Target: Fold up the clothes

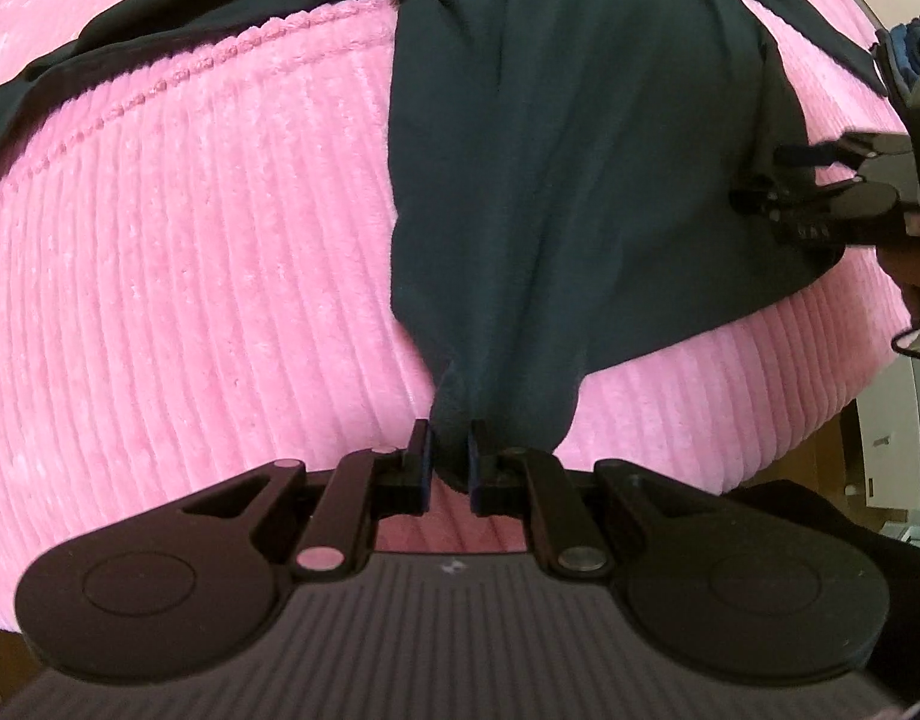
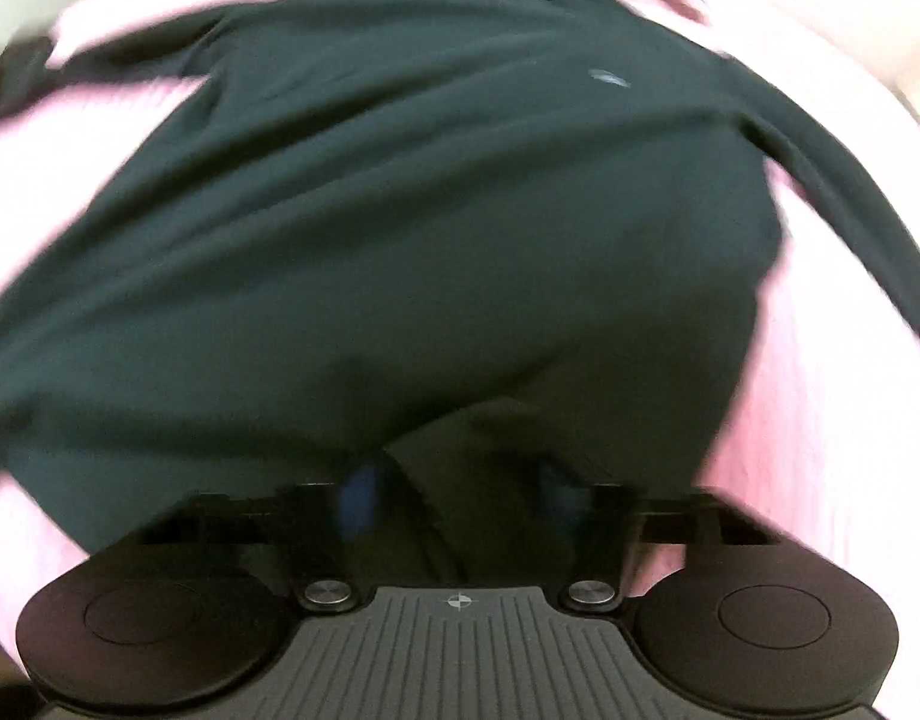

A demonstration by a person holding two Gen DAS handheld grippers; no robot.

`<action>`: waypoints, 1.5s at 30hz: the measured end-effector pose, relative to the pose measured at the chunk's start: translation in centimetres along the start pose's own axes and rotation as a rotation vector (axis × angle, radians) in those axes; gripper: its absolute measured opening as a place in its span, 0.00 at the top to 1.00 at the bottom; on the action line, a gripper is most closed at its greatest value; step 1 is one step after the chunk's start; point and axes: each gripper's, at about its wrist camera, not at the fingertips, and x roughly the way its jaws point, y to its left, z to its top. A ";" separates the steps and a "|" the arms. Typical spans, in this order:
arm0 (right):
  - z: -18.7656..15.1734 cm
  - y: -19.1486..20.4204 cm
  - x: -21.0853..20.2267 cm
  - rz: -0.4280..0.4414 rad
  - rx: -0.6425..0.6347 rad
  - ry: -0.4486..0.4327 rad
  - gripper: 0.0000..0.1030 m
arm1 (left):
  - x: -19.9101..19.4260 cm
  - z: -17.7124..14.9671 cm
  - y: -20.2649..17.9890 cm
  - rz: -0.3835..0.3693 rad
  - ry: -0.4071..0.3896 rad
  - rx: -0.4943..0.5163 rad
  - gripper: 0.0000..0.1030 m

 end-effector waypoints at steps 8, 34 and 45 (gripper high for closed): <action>-3.2 -9.4 -4.5 -0.099 0.232 0.031 0.97 | -3.5 0.7 0.1 -0.048 -0.023 0.049 0.92; -7.1 -14.6 -7.2 -0.189 0.323 0.250 0.32 | -1.6 -1.4 -2.0 -0.011 0.176 -0.061 0.85; 5.3 -4.7 -7.0 -0.106 0.181 0.040 0.32 | -6.0 1.1 10.5 0.381 -0.029 0.013 0.64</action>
